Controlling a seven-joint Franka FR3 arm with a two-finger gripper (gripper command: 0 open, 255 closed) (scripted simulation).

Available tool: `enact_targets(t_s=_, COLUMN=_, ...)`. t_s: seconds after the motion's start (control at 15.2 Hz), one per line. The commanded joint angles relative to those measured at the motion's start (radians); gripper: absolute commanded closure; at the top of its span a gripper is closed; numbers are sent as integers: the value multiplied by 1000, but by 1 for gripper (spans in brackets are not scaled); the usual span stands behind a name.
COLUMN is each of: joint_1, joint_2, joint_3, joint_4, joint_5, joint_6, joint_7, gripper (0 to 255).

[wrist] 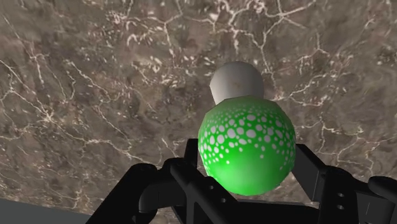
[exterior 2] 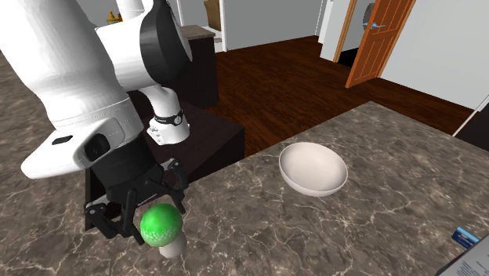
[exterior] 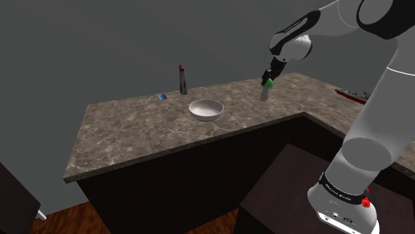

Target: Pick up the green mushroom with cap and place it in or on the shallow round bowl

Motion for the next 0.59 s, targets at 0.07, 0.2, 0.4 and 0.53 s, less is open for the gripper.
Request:
enact_targets(t_s=0.07, joint_1=0, joint_2=-16, joint_3=-2, joint_4=24, joint_5=-23, joint_6=-36, joint_7=19, gripper=255)
enact_targets(t_s=0.2, joint_1=0, joint_2=-29, joint_3=-2, joint_4=39, joint_5=-38, joint_6=-60, joint_7=33, gripper=255)
enact_targets(t_s=0.4, joint_1=0, joint_2=-46, joint_3=-1, joint_4=62, joint_5=-59, joint_6=-97, joint_7=52, gripper=255)
enact_targets(t_s=0.53, joint_1=0, joint_2=-57, joint_3=-1, joint_4=79, joint_5=-71, joint_6=-122, joint_7=63, gripper=255)
